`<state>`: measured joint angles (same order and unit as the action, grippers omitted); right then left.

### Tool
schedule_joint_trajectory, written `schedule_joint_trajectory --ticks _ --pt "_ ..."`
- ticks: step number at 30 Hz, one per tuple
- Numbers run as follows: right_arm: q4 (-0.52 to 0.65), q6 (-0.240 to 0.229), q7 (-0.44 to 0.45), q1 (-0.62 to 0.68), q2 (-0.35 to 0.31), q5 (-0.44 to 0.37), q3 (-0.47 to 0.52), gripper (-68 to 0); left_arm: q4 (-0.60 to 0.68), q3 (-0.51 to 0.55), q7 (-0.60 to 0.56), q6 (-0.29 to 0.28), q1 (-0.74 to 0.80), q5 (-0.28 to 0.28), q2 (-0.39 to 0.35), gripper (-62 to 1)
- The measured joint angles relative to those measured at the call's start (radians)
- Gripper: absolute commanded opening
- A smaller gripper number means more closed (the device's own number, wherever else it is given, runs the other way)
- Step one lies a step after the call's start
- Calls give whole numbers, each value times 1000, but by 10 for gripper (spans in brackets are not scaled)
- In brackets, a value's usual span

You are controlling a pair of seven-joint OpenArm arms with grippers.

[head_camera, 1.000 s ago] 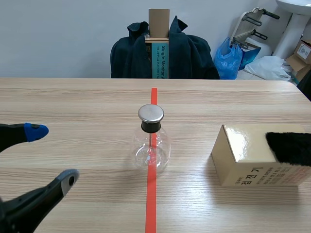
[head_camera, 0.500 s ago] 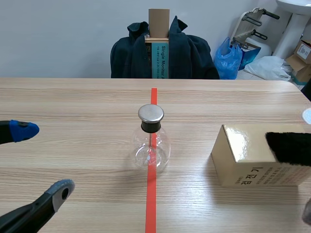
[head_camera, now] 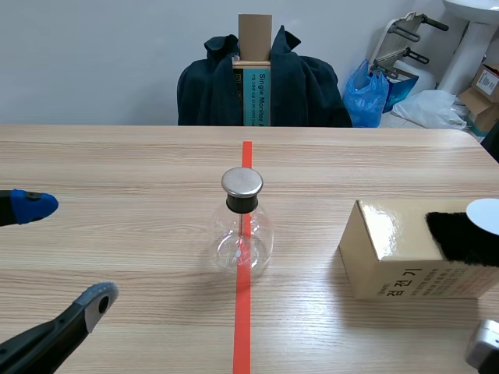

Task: Do the electroscope experiment.
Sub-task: 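Rub the plate on the fur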

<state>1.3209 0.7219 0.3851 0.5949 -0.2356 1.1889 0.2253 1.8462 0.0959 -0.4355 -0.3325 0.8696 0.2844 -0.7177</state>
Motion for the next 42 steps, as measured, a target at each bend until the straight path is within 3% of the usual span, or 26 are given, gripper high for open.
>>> schedule_joint_trajectory --ticks 3,16,20,26,31,33,37,38,42 --pt "-15 1 37 -16 0 2 -21 -667 0 0 0 0 0 0 0 14" --pt "-61 3 26 -15 0 16 -31 -667 0 0 -3 4 0 0 0 14" --pt "-67 3 82 -15 0 16 -32 -667 0 0 -3 4 0 -2 0 14" --pt "-67 3 -60 -15 5 21 -56 -667 -1 0 -3 4 0 -24 0 14" --pt "-67 4 67 -15 -15 23 -50 -667 -1 0 -3 4 0 -24 0 14" --pt "-67 3 38 -15 -13 28 -69 -667 -1 0 -3 4 0 -24 0 14" --pt "-67 3 -130 -15 -6 24 -73 -667 -1 0 -3 4 0 -24 0 14" --pt "-67 3 -122 -15 -8 23 -65 -667 -1 0 -3 4 0 -24 0 14" --pt "-67 4 49 -15 -17 29 -61 -667 -1 0 -3 4 0 -24 0 14"
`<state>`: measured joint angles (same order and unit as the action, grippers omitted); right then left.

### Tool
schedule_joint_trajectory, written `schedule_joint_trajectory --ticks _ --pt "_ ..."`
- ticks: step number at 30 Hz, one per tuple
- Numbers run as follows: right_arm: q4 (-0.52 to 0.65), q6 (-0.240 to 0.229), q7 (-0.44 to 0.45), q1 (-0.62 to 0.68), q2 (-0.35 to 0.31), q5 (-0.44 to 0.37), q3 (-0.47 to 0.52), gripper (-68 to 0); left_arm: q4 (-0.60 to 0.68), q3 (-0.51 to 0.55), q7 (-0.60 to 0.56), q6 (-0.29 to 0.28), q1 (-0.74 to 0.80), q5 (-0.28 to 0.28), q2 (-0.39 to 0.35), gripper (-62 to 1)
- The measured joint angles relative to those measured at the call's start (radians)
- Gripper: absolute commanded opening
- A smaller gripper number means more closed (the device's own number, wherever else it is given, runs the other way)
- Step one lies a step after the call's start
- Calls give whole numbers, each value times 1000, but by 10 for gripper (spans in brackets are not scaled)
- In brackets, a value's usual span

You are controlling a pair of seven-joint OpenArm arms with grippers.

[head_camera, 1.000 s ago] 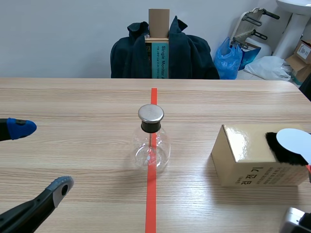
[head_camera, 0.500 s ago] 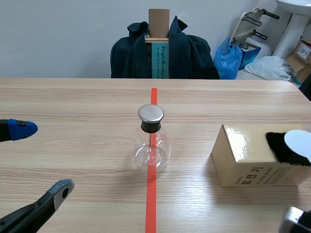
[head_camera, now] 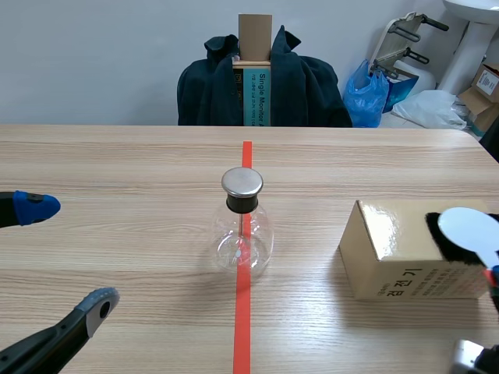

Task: Do the electroscope experiment.
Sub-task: 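Rub the plate on the fur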

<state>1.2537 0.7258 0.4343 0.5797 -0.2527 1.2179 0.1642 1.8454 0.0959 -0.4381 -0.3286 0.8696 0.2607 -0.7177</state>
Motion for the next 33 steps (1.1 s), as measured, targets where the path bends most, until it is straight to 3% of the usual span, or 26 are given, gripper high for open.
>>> schedule_joint_trajectory --ticks 2,5,7,10,11,16,21,23,26,27,31,33 --pt "0 0 -41 0 1 3 -16 -667 0 0 0 0 0 0 0 14" --pt "0 0 -183 0 3 -3 -20 -667 0 0 0 0 0 0 0 14" --pt "0 0 -154 0 3 -2 -6 -667 0 0 0 0 0 0 0 14" --pt "0 0 -5 0 -2 14 -5 -667 0 0 0 0 0 0 0 14" --pt "0 2 2 0 -2 17 -16 -667 0 0 0 0 0 0 0 14" --pt "0 2 -177 0 6 8 -32 -667 0 0 0 0 0 0 0 14" --pt "0 0 -3 0 3 15 -27 -667 0 0 0 0 0 0 0 14" --pt "0 3 -30 0 4 17 -43 -667 0 0 0 0 0 0 0 14" --pt "0 3 -188 0 12 11 -48 -667 0 0 0 0 0 0 0 14" --pt "0 3 -205 0 11 9 -44 -667 0 0 0 0 0 0 0 14" --pt "0 0 -76 0 3 16 -31 -667 0 0 0 0 0 0 0 14" --pt "0 3 -66 0 4 18 -45 -667 0 0 0 0 0 0 0 14"
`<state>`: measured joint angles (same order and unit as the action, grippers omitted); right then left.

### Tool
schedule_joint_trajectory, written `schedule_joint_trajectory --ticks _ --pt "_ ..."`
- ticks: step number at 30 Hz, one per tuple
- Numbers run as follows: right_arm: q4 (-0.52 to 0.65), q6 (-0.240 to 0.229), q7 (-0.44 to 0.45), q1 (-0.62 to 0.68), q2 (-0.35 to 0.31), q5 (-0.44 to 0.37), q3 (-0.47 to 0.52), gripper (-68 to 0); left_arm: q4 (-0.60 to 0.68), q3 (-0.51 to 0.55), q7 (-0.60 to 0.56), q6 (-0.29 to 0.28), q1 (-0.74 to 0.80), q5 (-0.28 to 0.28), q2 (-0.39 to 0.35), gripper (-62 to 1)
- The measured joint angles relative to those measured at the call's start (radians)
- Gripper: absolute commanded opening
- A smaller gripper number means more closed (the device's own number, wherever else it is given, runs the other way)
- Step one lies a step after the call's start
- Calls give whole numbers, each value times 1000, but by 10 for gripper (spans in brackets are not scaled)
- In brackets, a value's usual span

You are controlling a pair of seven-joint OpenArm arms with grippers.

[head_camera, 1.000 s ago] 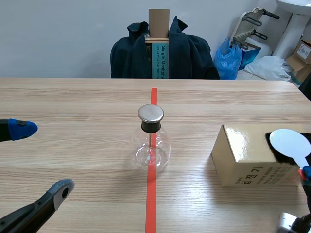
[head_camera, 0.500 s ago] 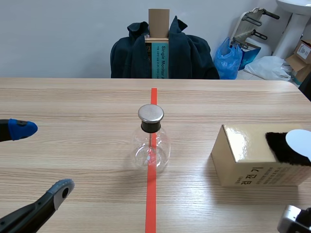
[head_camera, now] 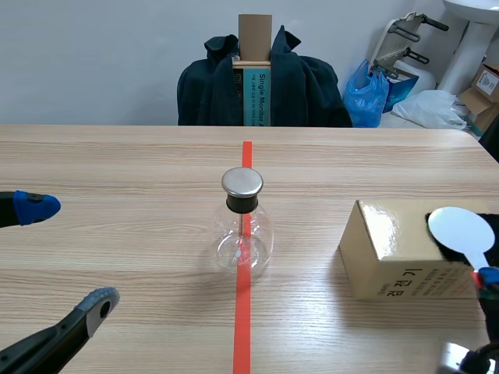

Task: Do the electroscope experiment.
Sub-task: 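Rub the plate on the fur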

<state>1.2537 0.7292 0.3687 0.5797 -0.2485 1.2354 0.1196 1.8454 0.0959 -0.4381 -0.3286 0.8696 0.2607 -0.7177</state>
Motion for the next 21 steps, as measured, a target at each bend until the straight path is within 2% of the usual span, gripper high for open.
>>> schedule_joint_trajectory --ticks 4,5,9,10,14,15,21 --pt "0 -1 -175 0 10 -6 -11 -667 0 0 0 0 0 0 0 14" --pt "0 -1 -177 0 7 -9 -8 -667 0 0 0 0 0 0 0 14" --pt "0 -3 -38 0 -3 15 -3 -667 0 0 0 0 0 0 0 14" --pt "0 0 -39 0 -3 15 -6 -667 0 0 0 0 0 0 0 14" --pt "0 -1 -195 0 6 -13 -10 -667 0 0 0 0 0 0 0 14" --pt "0 -1 -206 0 5 -13 -8 -667 0 0 0 0 0 0 0 14" --pt "0 -3 -42 0 -1 -5 -9 -667 0 0 0 0 0 0 0 14"
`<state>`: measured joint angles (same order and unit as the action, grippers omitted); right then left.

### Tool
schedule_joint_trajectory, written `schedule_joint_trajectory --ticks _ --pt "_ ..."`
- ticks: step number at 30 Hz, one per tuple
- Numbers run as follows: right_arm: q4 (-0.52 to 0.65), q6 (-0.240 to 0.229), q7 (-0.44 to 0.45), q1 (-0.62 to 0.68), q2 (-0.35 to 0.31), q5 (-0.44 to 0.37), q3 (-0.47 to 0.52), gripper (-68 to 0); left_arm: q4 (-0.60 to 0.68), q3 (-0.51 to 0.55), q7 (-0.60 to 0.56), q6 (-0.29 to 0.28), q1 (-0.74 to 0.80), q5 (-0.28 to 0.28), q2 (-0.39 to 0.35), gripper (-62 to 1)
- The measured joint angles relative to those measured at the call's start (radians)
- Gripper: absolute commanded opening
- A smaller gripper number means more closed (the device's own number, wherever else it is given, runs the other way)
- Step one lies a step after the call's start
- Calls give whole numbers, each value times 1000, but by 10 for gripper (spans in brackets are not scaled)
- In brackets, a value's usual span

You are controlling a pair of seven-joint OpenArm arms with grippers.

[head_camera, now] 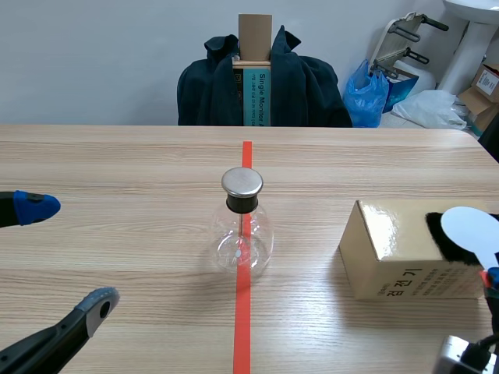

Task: Do the electroscope experiment.
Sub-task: 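Rub the plate on the fur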

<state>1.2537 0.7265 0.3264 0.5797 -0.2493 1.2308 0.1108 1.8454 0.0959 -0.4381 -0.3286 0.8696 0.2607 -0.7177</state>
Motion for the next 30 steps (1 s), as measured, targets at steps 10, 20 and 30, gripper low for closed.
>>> schedule_joint_trajectory --ticks 10,20,30 --pt "0 0 14 0 0 0 0 -667 0 0 0 0 0 0 0 14" --pt "0 0 13 0 0 -1 0 -667 -2 0 7 4 -4 0 0 14" --pt "189 -5 -43 14 -78 -132 0 -667 -5 0 8 4 -5 0 0 14"
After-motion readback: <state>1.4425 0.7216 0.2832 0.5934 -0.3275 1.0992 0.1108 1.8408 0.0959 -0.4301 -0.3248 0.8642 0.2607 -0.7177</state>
